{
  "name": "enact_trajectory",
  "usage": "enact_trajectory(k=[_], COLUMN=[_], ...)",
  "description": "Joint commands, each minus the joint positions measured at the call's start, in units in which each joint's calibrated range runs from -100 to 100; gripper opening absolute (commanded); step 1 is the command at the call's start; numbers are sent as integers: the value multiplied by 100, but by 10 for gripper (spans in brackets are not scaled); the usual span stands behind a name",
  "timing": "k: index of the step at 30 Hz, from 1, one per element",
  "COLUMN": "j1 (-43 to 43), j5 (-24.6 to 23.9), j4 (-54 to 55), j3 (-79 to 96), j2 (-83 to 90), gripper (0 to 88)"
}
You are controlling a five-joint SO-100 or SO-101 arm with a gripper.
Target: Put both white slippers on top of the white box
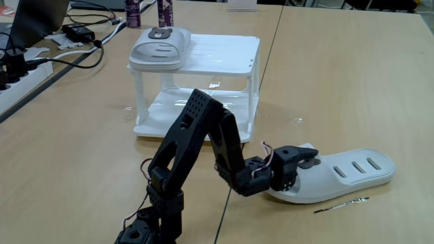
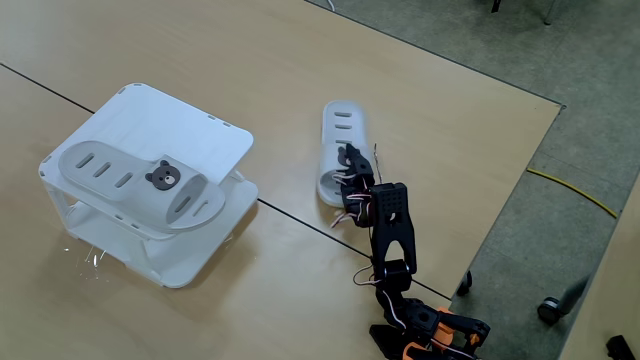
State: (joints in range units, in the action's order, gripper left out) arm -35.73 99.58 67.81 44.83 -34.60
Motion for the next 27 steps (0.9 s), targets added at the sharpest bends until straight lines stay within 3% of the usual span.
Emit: enact_trajectory(k=[1,8,17,22,27], j1=[-185,-333,-152,136,983], j5=[42,42,42,42,42], j4=[-1708,-3882,-5910,-6531,-6591], j3=[-1529,-3243,-3360,-3369,-3333], j2=[1377,2555,4869,5828,6207], gripper=[8,8,8,8,8])
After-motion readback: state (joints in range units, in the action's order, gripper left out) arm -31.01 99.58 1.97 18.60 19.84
